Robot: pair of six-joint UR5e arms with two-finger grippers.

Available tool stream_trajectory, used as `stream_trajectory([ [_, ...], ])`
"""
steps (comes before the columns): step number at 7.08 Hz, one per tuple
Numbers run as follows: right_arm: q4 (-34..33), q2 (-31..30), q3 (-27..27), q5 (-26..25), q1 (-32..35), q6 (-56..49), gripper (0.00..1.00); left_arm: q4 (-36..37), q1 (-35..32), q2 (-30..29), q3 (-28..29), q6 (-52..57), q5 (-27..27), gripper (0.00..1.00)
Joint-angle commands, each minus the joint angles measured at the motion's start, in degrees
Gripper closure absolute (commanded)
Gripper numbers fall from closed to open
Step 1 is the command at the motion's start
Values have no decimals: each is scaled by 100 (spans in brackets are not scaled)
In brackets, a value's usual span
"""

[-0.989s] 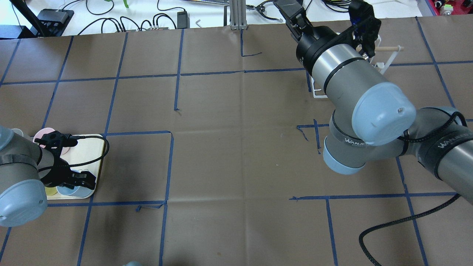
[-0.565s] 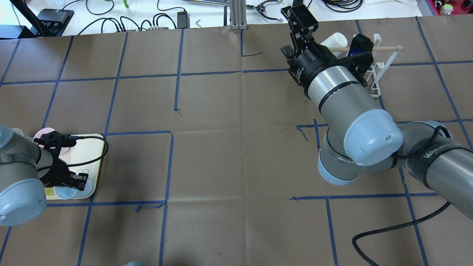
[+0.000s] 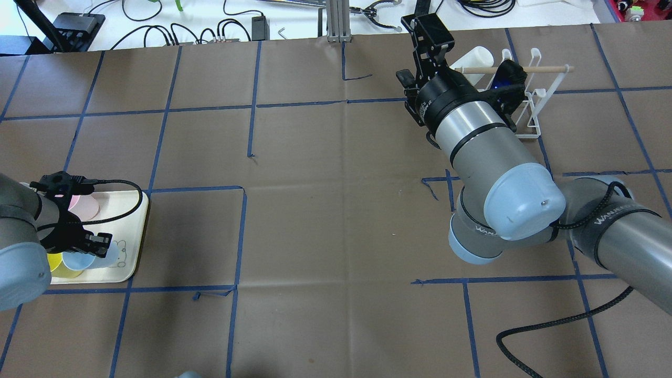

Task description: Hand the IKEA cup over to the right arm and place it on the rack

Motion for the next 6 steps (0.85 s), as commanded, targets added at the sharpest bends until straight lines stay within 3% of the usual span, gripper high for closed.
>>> stream_trajectory([
  [1, 6, 2, -3, 3, -3, 15, 0, -1173, -70, 192, 991, -38, -87, 100],
  [4, 6, 37, -3, 3, -3, 15, 0, -2565, -245, -253, 2819, -3, -517, 100],
  [5, 14, 37, -3, 3, -3, 15, 0, -2760, -350, -413, 3190, 14, -709, 100],
  [6, 23, 37, 6, -5, -3, 15, 0, -2762, -499, -432, 3386, 41, -1242, 100],
])
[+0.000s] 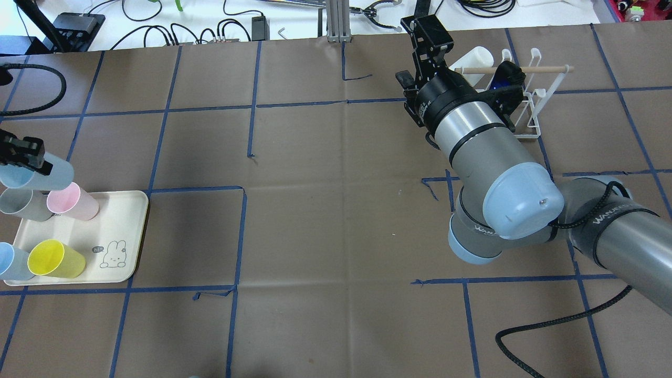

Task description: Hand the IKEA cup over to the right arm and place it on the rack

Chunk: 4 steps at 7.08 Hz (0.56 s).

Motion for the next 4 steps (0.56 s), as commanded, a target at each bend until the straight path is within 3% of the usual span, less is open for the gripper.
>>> stream_trajectory([
  [1, 9, 2, -2, -7, 0, 9, 0, -86, -181, -98, 363, 37, -1222, 100],
  [3, 71, -16, -2, 1, 0, 26, 0, 464, -181, -211, 188, 212, -3143, 100],
  [4, 97, -33, -2, 10, 8, 35, 0, 1016, -251, -325, 48, 308, -3772, 100],
])
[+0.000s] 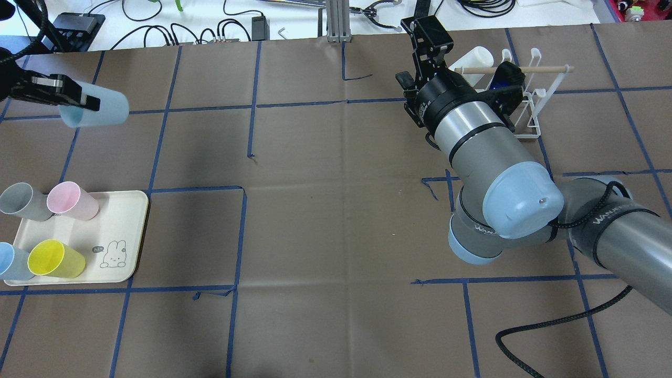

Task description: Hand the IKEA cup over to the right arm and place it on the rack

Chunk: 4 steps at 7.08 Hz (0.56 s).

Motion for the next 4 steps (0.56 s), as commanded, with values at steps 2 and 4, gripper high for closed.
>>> stream_trajectory([
  [2, 77, -45, -3, 62, 43, 343, 0, 1531, -240, -251, -579, 359, -2017, 100],
  [4, 77, -37, -3, 53, 52, 257, 0, 2762, -398, -786, -695, 377, -2740, 100],
])
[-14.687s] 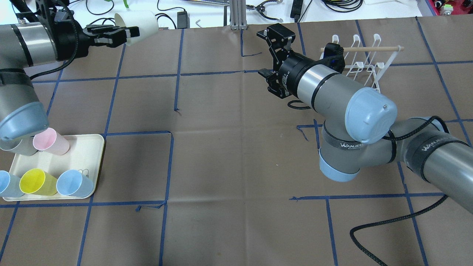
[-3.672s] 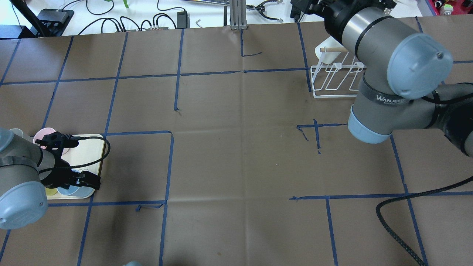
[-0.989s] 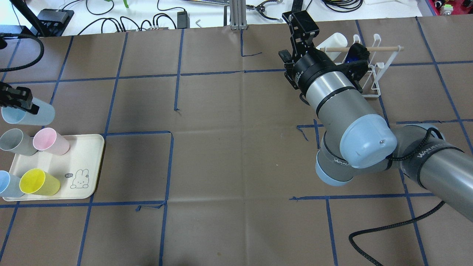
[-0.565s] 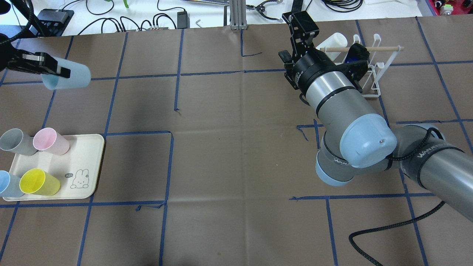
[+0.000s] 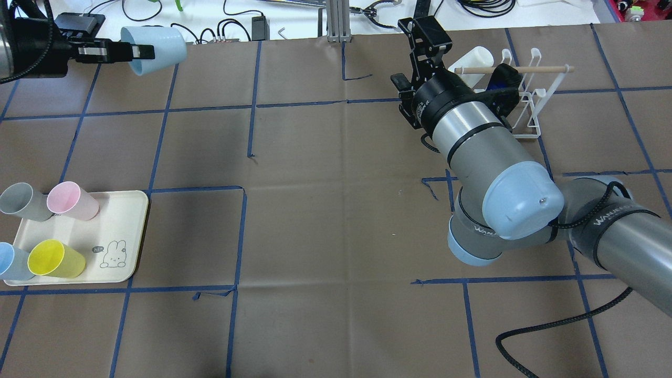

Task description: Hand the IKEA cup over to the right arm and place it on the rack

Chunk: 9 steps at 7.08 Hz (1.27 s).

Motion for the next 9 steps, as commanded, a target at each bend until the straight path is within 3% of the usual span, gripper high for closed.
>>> stream_trajectory([
  [1, 11, 28, 0, 34, 15, -31, 0, 1032, -298, -332, -83, 23, -443, 100],
  [5, 703, 19, -18, 69, 295, 30, 0, 2877, -967, -911, -301, 23, -891, 96],
  [9, 1600, 10, -367, 149, 506, 39, 0, 5189, -1232, -939, -1636, -4, -1191, 95],
])
